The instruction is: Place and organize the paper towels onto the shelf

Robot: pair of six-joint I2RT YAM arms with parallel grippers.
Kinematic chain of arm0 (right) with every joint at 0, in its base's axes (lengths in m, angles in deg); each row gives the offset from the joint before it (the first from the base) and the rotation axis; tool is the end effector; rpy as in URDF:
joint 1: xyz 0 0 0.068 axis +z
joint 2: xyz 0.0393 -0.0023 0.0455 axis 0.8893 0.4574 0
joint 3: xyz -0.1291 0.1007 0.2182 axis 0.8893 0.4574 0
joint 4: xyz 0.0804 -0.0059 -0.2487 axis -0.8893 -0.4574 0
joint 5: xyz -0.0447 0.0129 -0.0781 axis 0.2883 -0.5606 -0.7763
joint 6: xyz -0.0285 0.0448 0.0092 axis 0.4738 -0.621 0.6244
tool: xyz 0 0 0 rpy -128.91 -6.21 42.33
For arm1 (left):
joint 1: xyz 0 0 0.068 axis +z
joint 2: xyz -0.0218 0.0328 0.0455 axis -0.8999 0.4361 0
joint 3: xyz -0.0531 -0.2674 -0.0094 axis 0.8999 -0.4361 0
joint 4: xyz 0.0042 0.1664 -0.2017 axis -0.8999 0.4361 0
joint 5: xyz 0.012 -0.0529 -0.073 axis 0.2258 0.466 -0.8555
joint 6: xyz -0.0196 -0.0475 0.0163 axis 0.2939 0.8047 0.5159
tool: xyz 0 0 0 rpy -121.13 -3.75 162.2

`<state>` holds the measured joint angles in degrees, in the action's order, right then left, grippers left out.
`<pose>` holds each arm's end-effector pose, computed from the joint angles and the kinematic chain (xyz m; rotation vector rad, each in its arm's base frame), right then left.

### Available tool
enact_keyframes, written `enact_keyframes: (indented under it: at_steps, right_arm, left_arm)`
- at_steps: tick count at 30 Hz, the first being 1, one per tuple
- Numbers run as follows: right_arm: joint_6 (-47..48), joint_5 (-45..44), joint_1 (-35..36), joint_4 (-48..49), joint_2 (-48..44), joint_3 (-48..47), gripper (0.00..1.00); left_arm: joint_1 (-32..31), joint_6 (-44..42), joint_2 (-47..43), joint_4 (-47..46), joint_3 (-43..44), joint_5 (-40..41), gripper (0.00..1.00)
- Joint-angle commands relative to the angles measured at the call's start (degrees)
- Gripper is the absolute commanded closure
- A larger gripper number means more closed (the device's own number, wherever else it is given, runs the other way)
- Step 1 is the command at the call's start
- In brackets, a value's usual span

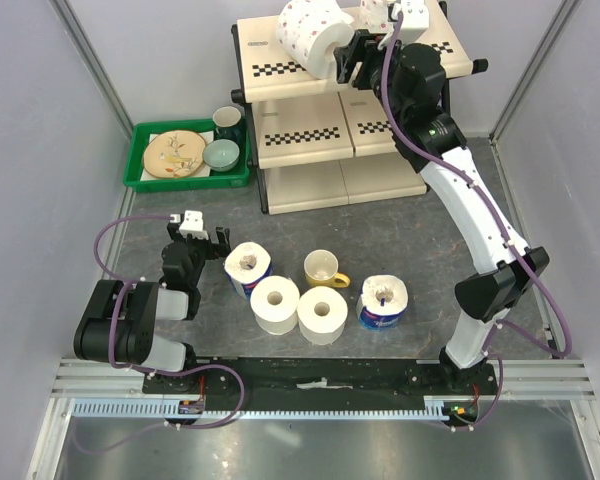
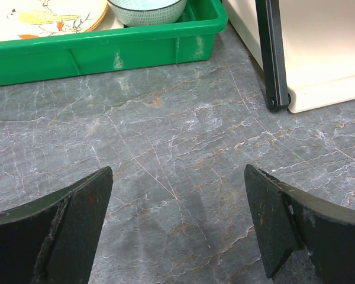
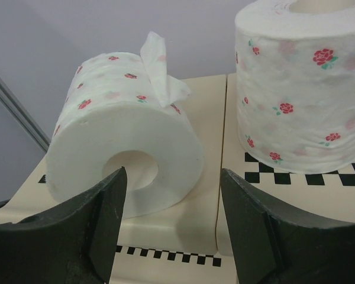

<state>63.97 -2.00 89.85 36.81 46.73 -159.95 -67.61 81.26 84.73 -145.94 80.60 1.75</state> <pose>0.3560 0.1752 0.5252 -0.0470 1.4277 0.4375 0.2313 -0.0160 0.1499 0.1133 1.6896 -0.0749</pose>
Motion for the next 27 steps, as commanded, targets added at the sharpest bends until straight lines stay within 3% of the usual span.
enact_keyframes:
  at_steps: [1, 20, 27]
  right_arm:
    - [0.6, 1.0, -0.4, 3.0, -0.4, -1.4, 0.28]
    - [-1.8, 3.9, -1.0, 4.3, 4.7, -5.2, 0.3]
    - [-4.6, 5.8, -2.2, 6.1, 6.1, -5.3, 0.36]
  left_arm:
    - [0.0, -1.3, -0.5, -2.2, 0.5, -0.6, 0.0]
    - [0.0, -1.3, -0.5, -2.2, 0.5, -0.6, 0.0]
    - [0.0, -1.3, -0.4, -2.2, 0.6, -0.6, 0.0]
